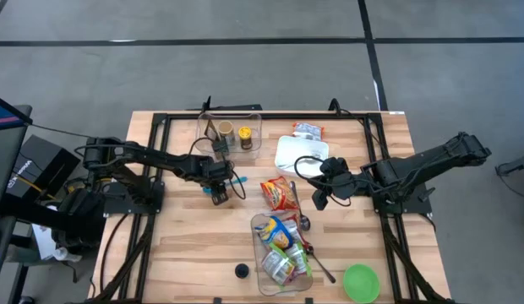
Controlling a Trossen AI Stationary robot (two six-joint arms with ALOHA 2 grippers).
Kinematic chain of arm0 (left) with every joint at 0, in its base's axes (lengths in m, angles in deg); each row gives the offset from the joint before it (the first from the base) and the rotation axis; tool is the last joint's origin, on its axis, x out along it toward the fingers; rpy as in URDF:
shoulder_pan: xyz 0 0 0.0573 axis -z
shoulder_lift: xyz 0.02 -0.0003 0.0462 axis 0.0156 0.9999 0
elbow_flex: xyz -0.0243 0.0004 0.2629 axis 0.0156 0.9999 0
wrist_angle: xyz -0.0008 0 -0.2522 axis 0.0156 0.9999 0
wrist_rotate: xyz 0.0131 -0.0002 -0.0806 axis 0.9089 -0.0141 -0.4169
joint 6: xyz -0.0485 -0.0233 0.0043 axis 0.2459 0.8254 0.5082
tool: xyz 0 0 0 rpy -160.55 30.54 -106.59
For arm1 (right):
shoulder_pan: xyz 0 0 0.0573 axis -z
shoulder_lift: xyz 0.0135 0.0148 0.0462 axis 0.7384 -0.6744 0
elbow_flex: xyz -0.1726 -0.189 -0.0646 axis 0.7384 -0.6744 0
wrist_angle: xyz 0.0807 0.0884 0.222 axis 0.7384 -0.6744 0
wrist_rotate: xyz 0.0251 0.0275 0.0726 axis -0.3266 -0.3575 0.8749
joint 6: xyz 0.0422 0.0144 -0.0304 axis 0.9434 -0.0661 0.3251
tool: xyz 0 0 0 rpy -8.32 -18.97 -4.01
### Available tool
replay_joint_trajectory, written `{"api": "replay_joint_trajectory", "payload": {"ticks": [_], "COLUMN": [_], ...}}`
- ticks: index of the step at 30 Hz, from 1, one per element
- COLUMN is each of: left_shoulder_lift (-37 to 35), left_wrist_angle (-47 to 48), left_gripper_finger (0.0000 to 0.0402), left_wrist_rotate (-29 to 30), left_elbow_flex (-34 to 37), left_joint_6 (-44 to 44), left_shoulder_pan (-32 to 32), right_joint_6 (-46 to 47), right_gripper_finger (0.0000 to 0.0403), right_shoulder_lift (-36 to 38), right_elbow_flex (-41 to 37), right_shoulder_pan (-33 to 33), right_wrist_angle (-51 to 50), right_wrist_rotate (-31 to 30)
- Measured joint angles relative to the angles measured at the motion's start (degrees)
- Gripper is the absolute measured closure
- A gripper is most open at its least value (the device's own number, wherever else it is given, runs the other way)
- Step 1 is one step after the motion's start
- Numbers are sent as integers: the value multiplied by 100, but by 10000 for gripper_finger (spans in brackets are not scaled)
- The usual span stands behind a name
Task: Pick & Place Food Item
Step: Put the blue spoon into the white bin
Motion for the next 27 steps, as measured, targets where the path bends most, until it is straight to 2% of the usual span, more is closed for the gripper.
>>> {"api": "replay_joint_trajectory", "payload": {"ticks": [9,27], "left_shoulder_lift": [-10,14], "left_wrist_angle": [-136,-586], "left_gripper_finger": [227,344], "left_wrist_rotate": [-12,60], "left_elbow_flex": [97,113], "left_joint_6": [27,-4], "left_shoulder_pan": [0,-7], "right_joint_6": [0,0], "right_gripper_finger": [401,401], "right_shoulder_lift": [-1,0], "right_elbow_flex": [0,0], "right_shoulder_pan": [0,0], "right_wrist_angle": [0,1], "right_wrist_rotate": [0,-11]}}
